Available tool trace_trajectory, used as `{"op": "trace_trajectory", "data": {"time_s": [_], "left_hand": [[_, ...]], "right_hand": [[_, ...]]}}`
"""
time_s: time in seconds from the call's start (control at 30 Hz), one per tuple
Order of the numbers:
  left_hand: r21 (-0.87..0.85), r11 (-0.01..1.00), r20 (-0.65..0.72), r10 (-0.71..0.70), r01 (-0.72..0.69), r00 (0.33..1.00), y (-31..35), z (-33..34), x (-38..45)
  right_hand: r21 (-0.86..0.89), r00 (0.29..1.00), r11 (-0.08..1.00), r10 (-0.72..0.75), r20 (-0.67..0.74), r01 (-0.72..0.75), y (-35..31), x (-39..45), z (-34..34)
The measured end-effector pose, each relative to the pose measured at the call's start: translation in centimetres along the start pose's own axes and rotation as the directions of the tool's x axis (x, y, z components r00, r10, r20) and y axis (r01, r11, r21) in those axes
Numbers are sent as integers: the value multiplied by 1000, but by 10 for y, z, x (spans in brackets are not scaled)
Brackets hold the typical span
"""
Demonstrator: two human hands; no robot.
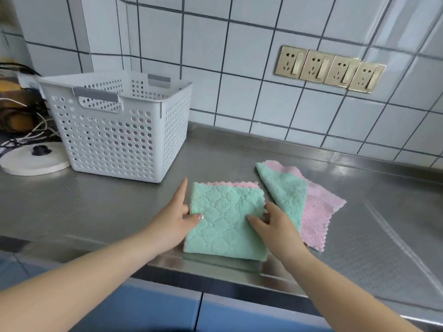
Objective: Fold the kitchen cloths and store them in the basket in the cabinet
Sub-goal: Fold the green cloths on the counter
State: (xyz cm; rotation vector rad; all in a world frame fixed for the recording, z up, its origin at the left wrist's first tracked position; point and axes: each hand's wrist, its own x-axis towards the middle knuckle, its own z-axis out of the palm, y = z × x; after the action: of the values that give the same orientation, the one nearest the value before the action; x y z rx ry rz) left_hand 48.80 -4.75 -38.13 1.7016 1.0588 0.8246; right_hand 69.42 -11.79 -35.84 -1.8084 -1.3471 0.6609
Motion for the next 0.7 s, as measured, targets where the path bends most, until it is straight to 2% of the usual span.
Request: {"op": "trace_trajectory", "data": {"time_s": [0.1, 0.23, 0.47, 0.7], "left_hand": [[94, 993, 61, -79, 73, 995, -3, -3, 12], [103, 990, 152, -112, 97, 982, -6, -5, 23], [76, 969, 205, -246, 235, 947, 2, -6, 30], [169, 974, 206, -186, 152, 961, 2, -6, 34]], "right_hand": [[-68, 992, 993, 106, 68, -101, 6, 10, 2], [-87, 994, 994, 73, 82, -66, 15, 17, 4], [-136, 997, 989, 68, 34, -63, 20, 29, 0], [-143, 1000, 990, -25, -4, 24, 19, 47, -8]]}}
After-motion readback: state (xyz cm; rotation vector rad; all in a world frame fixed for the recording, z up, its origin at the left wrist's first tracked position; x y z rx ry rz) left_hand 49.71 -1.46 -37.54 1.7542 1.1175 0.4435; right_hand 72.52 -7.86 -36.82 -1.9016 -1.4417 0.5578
